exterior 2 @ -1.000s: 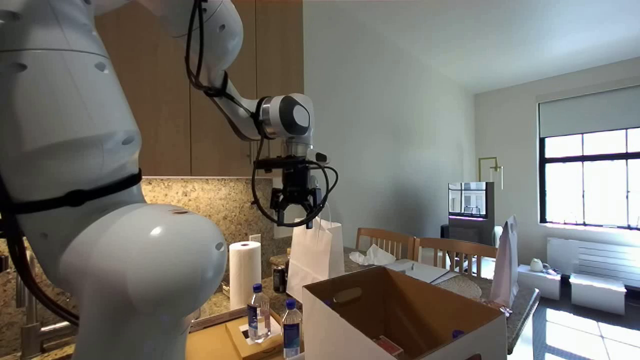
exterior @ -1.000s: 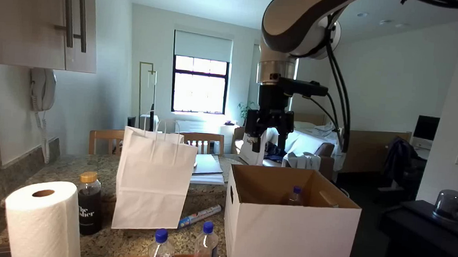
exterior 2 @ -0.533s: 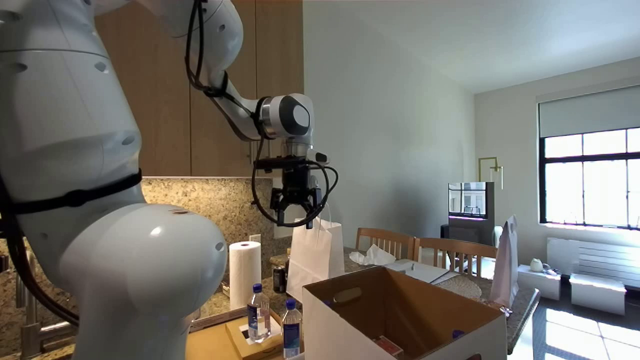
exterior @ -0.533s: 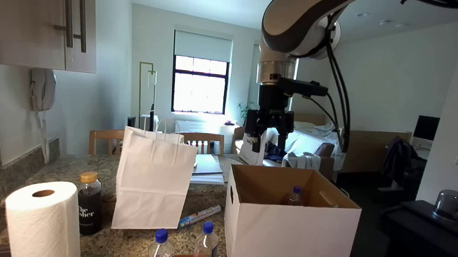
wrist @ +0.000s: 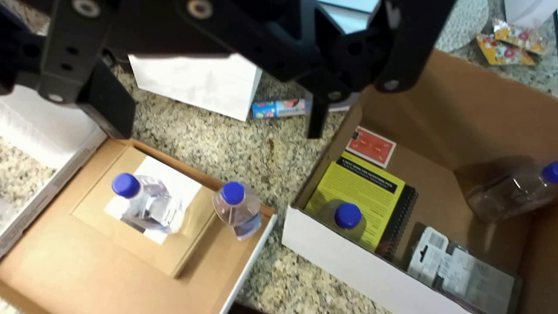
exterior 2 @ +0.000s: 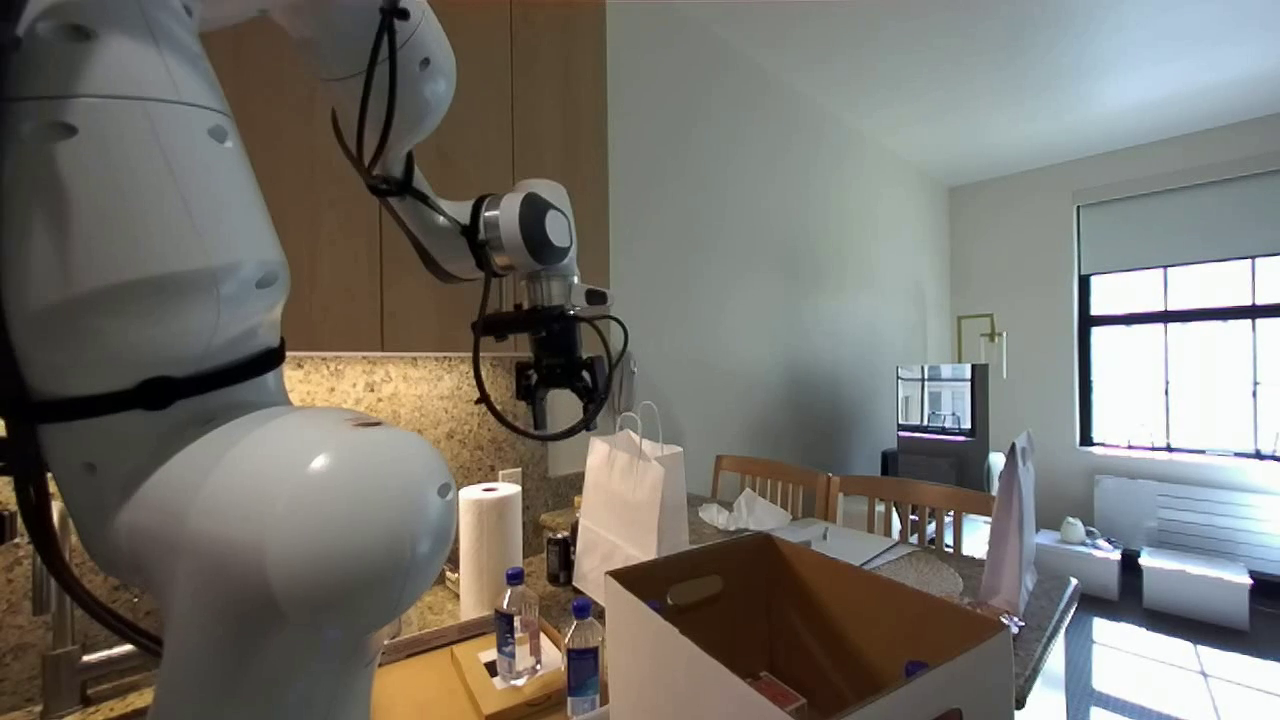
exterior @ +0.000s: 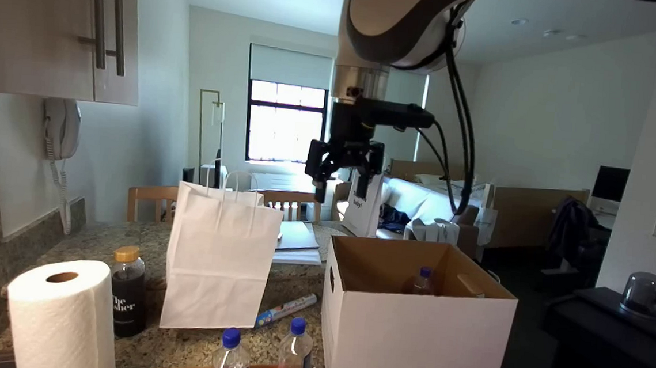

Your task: Put the water bottles in the white storage box.

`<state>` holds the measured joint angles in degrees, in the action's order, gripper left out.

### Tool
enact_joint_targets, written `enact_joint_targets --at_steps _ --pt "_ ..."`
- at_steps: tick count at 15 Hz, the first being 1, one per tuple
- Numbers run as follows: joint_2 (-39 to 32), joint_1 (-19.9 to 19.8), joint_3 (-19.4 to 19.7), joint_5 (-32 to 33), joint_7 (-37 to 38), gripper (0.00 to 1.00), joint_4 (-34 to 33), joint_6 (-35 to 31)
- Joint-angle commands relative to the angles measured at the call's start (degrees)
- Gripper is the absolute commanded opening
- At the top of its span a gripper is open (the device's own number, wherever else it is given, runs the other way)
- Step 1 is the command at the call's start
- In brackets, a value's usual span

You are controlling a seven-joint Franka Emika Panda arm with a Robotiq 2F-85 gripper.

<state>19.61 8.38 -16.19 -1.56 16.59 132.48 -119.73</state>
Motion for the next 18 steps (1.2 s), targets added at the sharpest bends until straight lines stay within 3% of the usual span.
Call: enact_joint_targets --at_steps 1,4,7,11,15,18 --pt "-5.9 0.4 -4.9 4.9 10.4 1.0 -2.9 -8.1" --pt "-12.5 0.3 -8.1 9.6 19.2 1.0 -5.1 -15.7" --pt "-20.4 1.9 -9.3 20.0 28.3 1.0 -8.1 -20.9" --pt "-31.8 8.6 -5.3 34.5 36.7 1.0 -14.7 -19.0" --pt "-41.8 15.4 -0.2 32.8 33.9 1.0 -21.0 -17.7" --pt "-47.1 17.4 1.3 27.6 28.9 1.0 -23.9 -18.0"
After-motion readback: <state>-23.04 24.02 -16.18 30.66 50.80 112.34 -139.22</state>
